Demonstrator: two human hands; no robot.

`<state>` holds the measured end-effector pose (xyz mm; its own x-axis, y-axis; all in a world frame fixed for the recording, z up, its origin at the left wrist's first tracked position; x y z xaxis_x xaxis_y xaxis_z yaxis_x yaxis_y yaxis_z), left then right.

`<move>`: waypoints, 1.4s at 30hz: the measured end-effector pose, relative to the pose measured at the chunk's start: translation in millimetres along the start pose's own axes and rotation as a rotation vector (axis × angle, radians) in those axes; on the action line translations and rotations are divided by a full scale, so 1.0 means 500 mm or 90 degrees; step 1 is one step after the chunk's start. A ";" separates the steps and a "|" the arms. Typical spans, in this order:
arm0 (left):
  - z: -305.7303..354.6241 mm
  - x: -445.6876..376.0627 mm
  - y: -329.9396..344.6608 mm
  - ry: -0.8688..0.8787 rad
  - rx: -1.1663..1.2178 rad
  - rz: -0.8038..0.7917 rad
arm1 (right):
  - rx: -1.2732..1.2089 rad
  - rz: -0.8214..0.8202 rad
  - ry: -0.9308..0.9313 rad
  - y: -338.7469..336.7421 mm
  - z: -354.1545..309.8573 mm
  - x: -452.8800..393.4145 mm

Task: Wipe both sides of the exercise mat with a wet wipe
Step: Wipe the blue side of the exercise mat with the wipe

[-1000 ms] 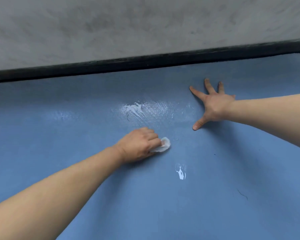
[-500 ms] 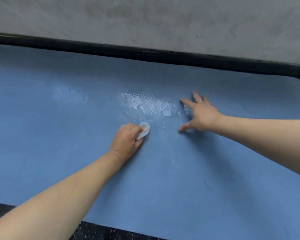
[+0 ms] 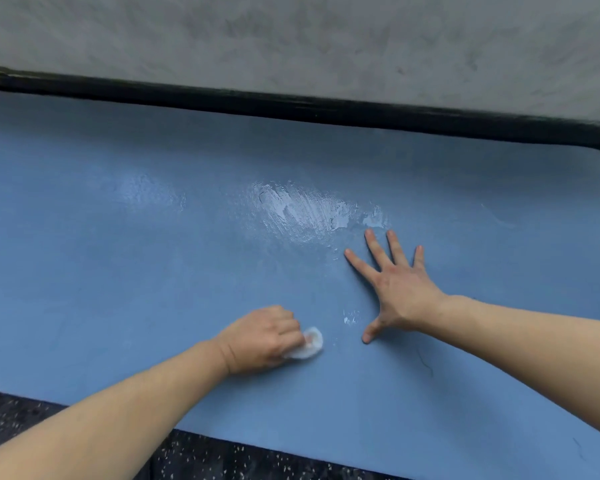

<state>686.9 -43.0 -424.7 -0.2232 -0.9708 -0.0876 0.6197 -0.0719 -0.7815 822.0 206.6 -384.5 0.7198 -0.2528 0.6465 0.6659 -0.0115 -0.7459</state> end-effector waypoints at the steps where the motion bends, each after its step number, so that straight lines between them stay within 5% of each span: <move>1: -0.017 0.003 -0.013 -0.062 -0.002 0.071 | -0.004 -0.004 0.000 -0.001 0.000 -0.001; 4: -0.020 0.023 -0.009 -0.229 0.037 0.269 | -0.014 -0.008 0.005 0.002 -0.002 -0.001; 9: 0.089 0.056 0.059 0.075 0.063 -0.080 | -0.013 -0.002 0.007 0.003 -0.003 -0.001; 14: 0.035 0.101 0.024 -0.152 0.023 0.155 | -0.022 -0.006 0.009 0.002 -0.005 -0.001; 19: 0.153 0.102 0.112 0.081 0.082 -0.073 | -0.035 0.001 0.009 0.000 -0.007 0.004; 21: 0.128 0.087 0.094 0.044 0.052 -0.039 | -0.043 0.007 0.007 -0.006 -0.008 0.011; 24: 0.101 0.089 0.086 -0.125 0.055 0.156 | -0.079 0.045 0.009 -0.028 0.008 0.020; 30: 0.185 0.049 0.157 0.080 0.084 -0.042 | -0.093 0.119 0.101 -0.087 0.084 -0.042; 35: 0.083 -0.007 0.079 -0.179 0.003 0.281 | -0.130 0.025 0.168 -0.110 0.126 -0.094; 40: 0.171 -0.033 0.164 0.137 0.067 -0.039 | -0.135 0.006 0.181 -0.103 0.137 -0.113; 42: 0.124 -0.073 0.117 0.086 0.024 0.030 | -0.128 0.011 0.185 -0.100 0.136 -0.114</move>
<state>778.0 -26.1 -428.9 -0.2914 -0.9336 -0.2083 0.6587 -0.0379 -0.7515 761.1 287.5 -373.2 0.6253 -0.5191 0.5827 0.5812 -0.1885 -0.7916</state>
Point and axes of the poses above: each hand's wrist, its own x-axis away from the middle knuckle, its own y-axis out of the palm, z = x × y, the point moved 1 cm from there along -x, towards the middle knuckle, and after that the axes turned 15 degrees about x, right-handed, at the moved point
